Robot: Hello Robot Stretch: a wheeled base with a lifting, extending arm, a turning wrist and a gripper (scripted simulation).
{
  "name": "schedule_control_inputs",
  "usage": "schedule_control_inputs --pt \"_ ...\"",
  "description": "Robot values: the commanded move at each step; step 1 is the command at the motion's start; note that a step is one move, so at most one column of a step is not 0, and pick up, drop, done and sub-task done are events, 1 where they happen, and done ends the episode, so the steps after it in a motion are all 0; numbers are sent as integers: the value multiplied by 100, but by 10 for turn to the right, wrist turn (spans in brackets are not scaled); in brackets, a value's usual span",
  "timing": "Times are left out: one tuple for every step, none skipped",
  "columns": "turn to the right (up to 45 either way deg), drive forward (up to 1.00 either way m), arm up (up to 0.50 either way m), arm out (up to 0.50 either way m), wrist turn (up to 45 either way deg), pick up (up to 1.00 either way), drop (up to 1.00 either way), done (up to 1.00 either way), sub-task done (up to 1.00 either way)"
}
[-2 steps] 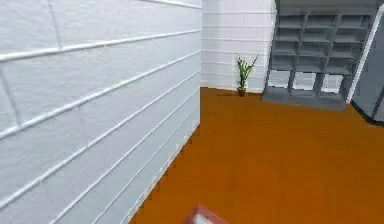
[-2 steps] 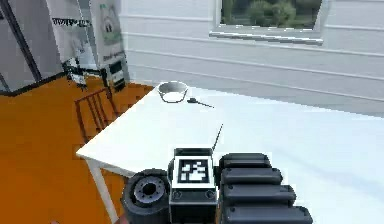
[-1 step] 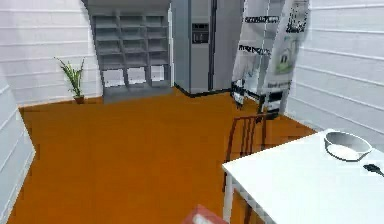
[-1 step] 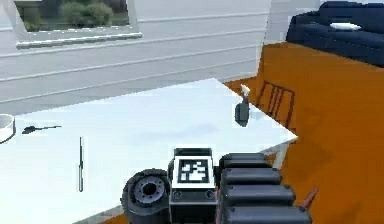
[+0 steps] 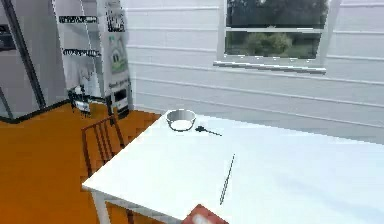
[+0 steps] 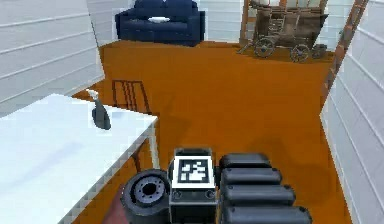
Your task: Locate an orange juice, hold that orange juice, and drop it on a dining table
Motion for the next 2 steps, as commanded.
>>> schedule_control_inputs --pt "420 0 0 0 0 0 0 0 0" --pt "-450 0 0 0 0 0 0 0 0"
